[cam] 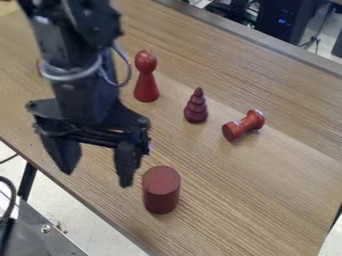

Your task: Move the cylinder to the left

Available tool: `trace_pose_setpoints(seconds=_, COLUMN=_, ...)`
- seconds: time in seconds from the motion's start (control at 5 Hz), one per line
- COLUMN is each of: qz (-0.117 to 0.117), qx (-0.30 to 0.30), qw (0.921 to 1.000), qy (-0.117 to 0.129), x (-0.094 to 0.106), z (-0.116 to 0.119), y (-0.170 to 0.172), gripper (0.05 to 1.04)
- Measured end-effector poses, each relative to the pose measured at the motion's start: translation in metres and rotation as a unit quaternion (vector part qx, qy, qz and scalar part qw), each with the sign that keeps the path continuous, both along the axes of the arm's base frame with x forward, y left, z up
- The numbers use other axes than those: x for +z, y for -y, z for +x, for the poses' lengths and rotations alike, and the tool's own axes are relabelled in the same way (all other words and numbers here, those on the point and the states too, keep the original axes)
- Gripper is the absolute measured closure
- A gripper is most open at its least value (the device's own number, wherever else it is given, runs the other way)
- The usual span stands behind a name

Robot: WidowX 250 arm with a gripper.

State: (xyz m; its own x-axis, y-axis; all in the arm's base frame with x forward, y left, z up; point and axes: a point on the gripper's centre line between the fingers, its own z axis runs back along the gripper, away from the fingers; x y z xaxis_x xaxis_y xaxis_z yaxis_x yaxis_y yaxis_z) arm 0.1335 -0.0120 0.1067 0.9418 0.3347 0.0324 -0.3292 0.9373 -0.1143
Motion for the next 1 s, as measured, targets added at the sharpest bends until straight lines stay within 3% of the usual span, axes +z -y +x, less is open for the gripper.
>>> trace_pose_setpoints(seconds=1.0, qz=0.019, qx=-0.047, qw=0.9987, qy=-0.008, x=-0.038, z=0.029, y=0.037, gripper=0.086)
